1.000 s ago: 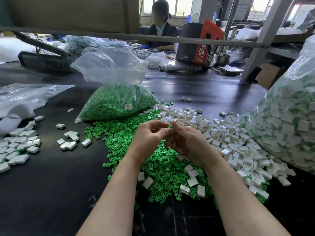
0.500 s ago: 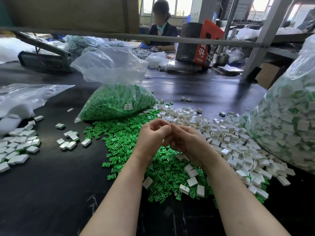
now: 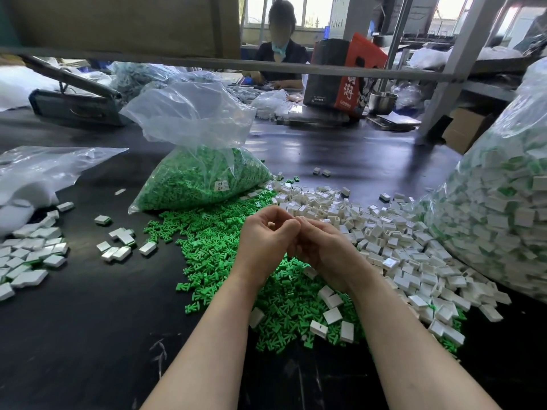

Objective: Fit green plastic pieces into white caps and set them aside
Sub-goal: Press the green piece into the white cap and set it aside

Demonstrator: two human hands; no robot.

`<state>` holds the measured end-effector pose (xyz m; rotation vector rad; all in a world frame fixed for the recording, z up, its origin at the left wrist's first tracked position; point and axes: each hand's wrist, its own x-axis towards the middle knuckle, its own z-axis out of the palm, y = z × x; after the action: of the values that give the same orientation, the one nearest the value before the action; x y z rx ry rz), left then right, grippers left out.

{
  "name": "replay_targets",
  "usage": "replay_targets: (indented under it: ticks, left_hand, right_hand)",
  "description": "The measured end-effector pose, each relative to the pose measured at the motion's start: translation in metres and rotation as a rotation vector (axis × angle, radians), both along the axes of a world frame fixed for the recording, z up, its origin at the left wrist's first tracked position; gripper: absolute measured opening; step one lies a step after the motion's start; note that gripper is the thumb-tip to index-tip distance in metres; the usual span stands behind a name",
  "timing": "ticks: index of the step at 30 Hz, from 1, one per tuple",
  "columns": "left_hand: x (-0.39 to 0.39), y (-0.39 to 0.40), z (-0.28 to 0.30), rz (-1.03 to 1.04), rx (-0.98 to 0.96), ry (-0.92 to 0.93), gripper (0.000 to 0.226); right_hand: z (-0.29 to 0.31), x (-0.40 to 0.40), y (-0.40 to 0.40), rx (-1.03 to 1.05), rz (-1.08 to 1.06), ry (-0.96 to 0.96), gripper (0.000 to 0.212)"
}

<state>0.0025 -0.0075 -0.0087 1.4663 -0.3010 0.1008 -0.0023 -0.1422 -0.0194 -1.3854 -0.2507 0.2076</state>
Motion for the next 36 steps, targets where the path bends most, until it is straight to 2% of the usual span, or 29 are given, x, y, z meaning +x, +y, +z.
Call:
replay_targets:
  ticks: [3,8,14,18,24,30,34,36]
  left_hand:
    - [0.0,0.0,0.0,0.004,0.003,-0.021,0.02]
    - [0.0,0.0,0.0,0.042,0.056,-0.055,0.009]
    - [-0.002,0.0,0.001,0.045,0.067,-0.063,0.009]
    - [0.001,0.0,0.001,0.053,0.053,-0.044,0.007]
    - [0.0,0.002,0.003,0.024,-0.004,0.024,0.009]
    - [0.0,0.005,0.006,0.003,-0.109,0.143,0.005]
    - [0.005,0.021,0.008,0.097,-0.05,0.177,0.021]
    - [0.01,0.039,0.009,0.207,0.001,0.195,0.017]
  right_hand:
    - [0.001,-0.001,0.0,0.029,0.003,0.017,0.049]
    - [0.005,-0.004,0.0,0.035,-0.013,0.016,0.058]
    - [0.01,-0.009,0.002,0.027,-0.058,0.014,0.059]
    - [0.01,-0.008,0.007,0.003,-0.082,0.014,0.049]
    - [0.013,-0.009,0.009,-0.107,-0.077,-0.015,0.063]
    - [0.013,-0.007,0.011,-0.11,-0.107,-0.012,0.049]
    - [0.014,-0.005,0.007,-0.149,-0.171,-0.057,0.044]
    - [0.015,-0.005,0.003,-0.167,-0.224,-0.071,0.043]
